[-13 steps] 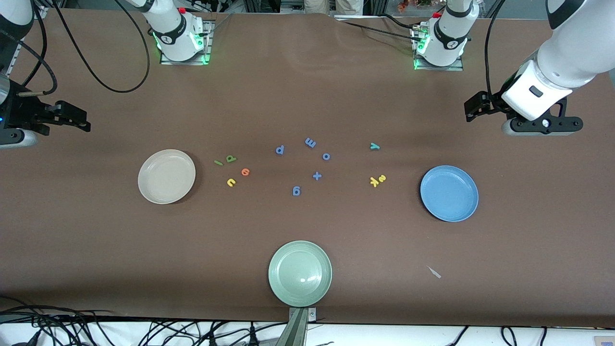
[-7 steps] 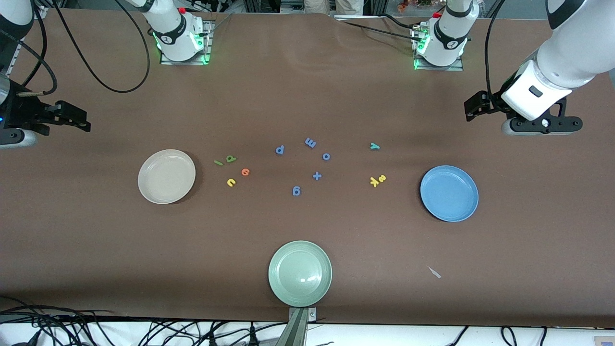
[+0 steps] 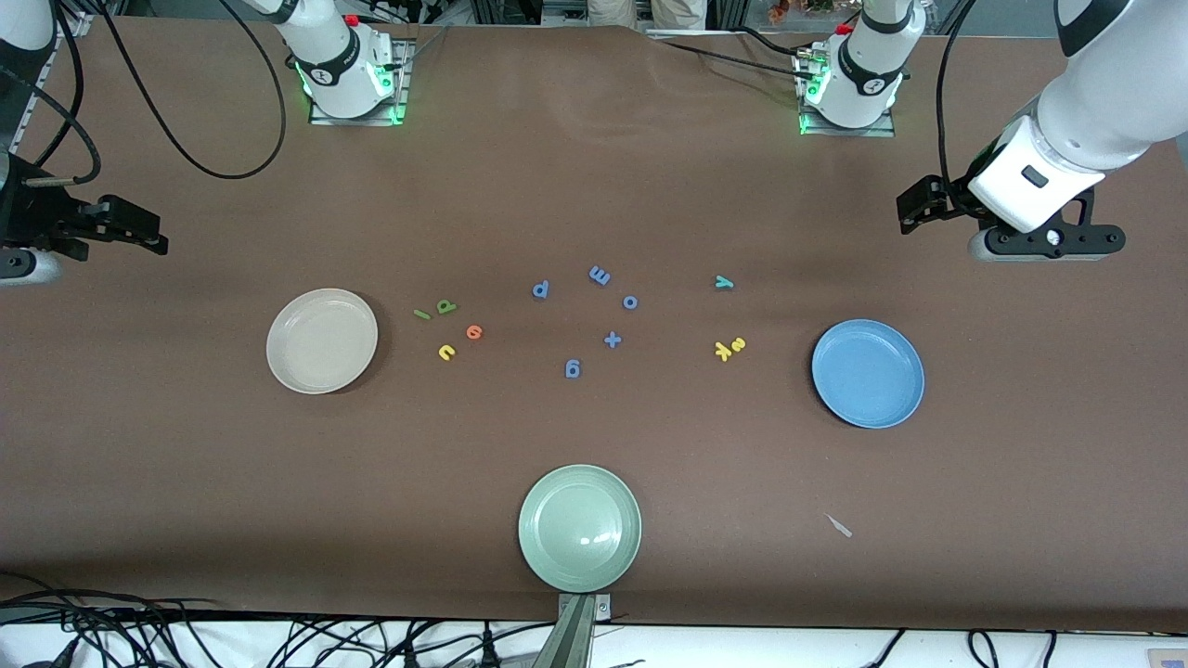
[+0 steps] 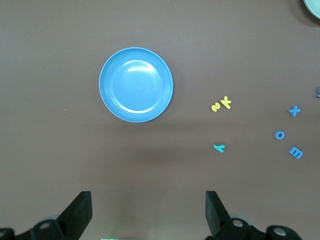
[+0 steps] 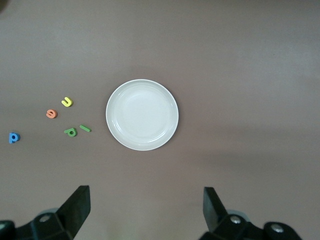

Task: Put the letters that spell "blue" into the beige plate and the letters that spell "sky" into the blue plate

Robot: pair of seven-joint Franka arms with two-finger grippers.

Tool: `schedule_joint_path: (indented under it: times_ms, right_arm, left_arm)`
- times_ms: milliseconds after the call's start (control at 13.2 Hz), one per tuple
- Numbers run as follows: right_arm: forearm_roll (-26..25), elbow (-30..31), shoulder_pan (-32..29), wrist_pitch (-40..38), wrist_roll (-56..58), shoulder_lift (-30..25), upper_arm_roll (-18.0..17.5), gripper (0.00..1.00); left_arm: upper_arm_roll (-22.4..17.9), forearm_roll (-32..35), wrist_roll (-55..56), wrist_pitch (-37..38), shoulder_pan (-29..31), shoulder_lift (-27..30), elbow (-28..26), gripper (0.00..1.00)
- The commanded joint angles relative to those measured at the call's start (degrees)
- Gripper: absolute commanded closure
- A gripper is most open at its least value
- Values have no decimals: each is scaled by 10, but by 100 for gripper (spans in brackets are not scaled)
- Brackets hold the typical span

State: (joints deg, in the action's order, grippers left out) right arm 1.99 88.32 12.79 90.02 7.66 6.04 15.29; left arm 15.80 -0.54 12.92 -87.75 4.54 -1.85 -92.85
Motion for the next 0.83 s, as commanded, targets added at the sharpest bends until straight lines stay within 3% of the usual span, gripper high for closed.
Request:
schedule_joint_path:
  times_ms: [0,758]
  right_arm:
    - [-2,-3,3,-3,4,-3,-4,0]
    - [-1,-3,4,-3,3,-3,-5,0]
  left_arm:
    - [0,-2,-13,8,5,8,1,0]
    - [-4,-2,-13,8,5,8,4,0]
